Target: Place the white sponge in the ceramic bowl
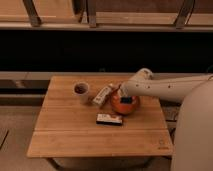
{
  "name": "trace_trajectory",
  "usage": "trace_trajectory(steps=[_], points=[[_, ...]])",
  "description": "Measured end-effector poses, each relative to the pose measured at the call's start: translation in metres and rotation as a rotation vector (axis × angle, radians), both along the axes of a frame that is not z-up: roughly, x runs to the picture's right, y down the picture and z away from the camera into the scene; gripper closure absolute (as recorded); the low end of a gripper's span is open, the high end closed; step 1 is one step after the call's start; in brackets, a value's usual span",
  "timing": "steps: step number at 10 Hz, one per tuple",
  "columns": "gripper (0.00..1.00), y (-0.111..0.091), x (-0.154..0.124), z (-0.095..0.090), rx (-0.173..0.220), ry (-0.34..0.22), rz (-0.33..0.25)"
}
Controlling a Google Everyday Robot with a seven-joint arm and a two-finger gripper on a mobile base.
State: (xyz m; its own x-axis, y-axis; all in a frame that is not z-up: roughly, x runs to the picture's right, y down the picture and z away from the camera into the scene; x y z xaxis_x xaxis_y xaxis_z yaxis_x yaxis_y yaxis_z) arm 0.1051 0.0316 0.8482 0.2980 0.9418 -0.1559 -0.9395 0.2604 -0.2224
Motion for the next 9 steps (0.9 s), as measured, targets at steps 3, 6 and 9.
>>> trace_trajectory(steps=[3, 6, 9], points=[[0.25, -0.0001, 0.0003, -0.0001, 0.000, 0.000, 0.000], [0.20, 0.0001, 0.0006, -0.0001, 0.000, 0.001, 0.001], [0.20, 0.0001, 0.0008, -0.0001, 0.000, 0.001, 0.001]])
